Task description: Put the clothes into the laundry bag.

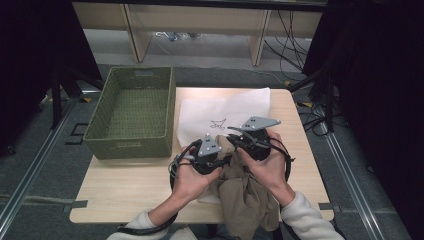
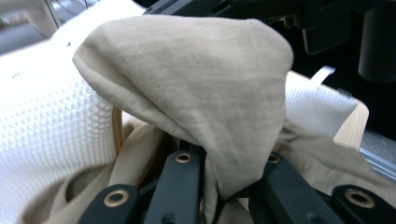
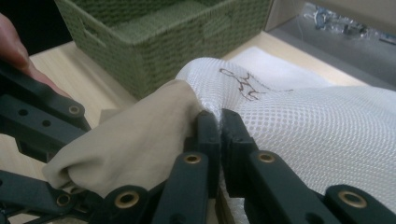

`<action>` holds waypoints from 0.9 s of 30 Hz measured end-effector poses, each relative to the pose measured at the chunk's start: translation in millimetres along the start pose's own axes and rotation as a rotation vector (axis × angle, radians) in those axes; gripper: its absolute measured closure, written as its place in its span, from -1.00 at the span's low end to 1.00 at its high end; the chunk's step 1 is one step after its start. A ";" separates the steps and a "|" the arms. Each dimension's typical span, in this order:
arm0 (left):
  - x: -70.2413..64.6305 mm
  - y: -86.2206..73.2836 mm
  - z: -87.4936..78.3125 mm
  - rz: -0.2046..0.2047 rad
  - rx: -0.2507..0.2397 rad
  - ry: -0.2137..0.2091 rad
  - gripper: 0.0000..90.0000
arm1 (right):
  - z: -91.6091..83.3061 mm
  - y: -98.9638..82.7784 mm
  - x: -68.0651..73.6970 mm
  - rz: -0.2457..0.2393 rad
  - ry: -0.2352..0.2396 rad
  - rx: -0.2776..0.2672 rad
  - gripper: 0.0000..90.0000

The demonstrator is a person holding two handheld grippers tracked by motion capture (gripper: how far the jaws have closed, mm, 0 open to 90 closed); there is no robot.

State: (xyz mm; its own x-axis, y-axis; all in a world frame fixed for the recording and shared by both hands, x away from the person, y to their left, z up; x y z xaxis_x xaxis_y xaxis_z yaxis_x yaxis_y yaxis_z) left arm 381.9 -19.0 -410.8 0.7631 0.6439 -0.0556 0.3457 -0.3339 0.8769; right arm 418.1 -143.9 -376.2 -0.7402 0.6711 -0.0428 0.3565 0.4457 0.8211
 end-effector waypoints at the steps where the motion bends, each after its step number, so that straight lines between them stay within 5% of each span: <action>1: 0.0 0.0 0.0 0.000 0.000 0.000 0.85 | 0.0 0.0 0.0 0.000 0.000 0.000 0.97; 4: -4.1 9.3 -5.9 0.020 -0.022 0.012 0.85 | -6.5 5.3 0.6 -0.004 0.005 -0.035 0.97; 8: 3.7 4.5 9.1 0.120 0.056 0.071 0.84 | -4.7 3.8 -0.3 0.005 -0.004 -0.022 0.97; 11: 14.2 -4.5 23.8 0.126 0.089 0.093 0.84 | -2.6 2.2 -2.9 -0.005 -0.013 -0.015 0.97; 14: 23.6 -13.0 38.0 0.073 0.090 0.106 0.83 | 0.5 -0.8 -4.6 0.023 -0.002 0.001 0.97; 16: 25.7 -14.3 40.6 0.092 0.106 0.102 0.83 | 2.3 -1.8 -5.2 0.022 0.005 0.005 0.97; 18: 21.9 -12.7 36.1 0.108 0.119 0.085 0.84 | 4.7 -2.7 -6.1 0.021 0.011 0.000 0.97; 20: 15.8 -5.3 24.9 0.088 0.068 0.069 0.85 | 2.4 -1.7 -6.6 0.026 0.001 -0.004 0.97; 24: -1.5 13.8 -1.7 0.142 0.004 0.067 0.86 | -2.0 1.9 -7.4 0.011 -0.001 -0.034 0.97; 27: -1.8 13.5 0.2 0.178 0.039 0.074 0.85 | -5.2 4.4 -2.6 0.031 0.013 -0.047 0.97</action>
State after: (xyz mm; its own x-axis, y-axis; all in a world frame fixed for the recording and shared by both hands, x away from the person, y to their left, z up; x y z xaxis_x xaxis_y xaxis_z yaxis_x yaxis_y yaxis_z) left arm 385.4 -24.8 -399.0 0.7723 0.6208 0.1350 0.2313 -0.4726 0.8504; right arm 418.7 -146.7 -369.5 -0.7366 0.6763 -0.0098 0.3526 0.3963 0.8477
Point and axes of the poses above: each handheld gripper's, and its own axes: z roughly forward along the jaws, y roughly out of its top, x roughly to its left, the point moved 4 cm from there along z, roughly forward along the jaws, and after that the axes turned 1 degree about y, right-handed, at the moved point
